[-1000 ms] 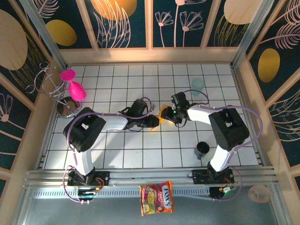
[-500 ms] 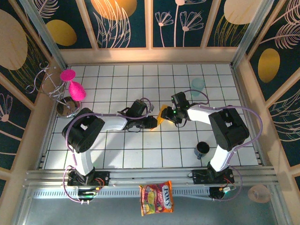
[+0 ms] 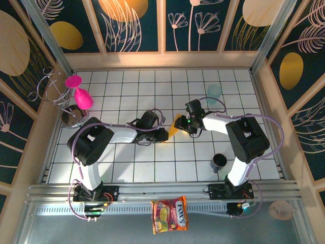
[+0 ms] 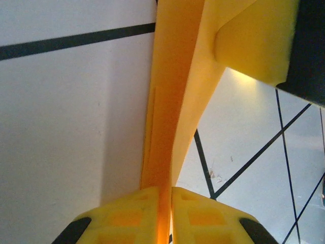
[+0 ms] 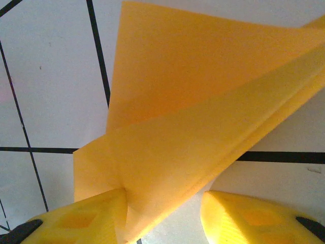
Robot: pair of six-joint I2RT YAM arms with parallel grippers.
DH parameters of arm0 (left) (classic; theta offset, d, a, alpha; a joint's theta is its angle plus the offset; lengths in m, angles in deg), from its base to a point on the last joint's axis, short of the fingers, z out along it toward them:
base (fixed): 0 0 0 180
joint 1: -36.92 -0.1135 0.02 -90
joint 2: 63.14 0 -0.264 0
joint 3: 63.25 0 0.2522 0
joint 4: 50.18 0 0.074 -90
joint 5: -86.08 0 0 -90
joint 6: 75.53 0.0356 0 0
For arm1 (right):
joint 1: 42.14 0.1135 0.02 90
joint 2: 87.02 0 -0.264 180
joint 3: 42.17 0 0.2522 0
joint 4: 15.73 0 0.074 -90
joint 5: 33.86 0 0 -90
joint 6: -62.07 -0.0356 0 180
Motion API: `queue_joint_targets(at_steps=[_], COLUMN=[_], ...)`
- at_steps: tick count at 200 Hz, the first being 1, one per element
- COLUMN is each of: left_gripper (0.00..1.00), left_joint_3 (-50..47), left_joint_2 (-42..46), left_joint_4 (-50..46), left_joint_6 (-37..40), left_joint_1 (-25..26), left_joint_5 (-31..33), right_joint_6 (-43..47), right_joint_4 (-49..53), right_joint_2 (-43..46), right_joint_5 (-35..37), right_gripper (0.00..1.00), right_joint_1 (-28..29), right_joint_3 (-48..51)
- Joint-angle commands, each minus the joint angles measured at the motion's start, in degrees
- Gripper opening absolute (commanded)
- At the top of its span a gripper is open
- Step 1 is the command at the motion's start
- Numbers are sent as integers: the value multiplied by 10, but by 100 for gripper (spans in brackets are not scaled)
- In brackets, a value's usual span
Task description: Fold a paper plane with a square sheet of paper (pick it up from the middle)
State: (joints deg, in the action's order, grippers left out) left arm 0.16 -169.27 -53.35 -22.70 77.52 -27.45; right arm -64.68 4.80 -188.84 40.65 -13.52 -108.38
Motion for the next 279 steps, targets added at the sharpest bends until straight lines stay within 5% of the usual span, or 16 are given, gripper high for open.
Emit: queue_joint_targets(at_steps=[1,122,215,279], left_gripper=[15,23,11,5], left_joint_3=[-15,17,11,3], left_joint_2=[-11,29,-3,-14], left_joint_4=[-2,8,0,9], left_joint_6=[-4,-5,-6,-6], left_joint_1=[3,2,2,2], left_joint_5=[2,7,-4,-11], right_joint_6=[6,12,10,26], right_joint_4=[-30,-24,-33,-59], right_joint_2=[-67,-56,-37,-1], right_joint_5=[62,59,46,38], right_gripper=[46,46,47,58], right_joint_1=[8,11,11,11], right_joint_3=[12,9,15,33])
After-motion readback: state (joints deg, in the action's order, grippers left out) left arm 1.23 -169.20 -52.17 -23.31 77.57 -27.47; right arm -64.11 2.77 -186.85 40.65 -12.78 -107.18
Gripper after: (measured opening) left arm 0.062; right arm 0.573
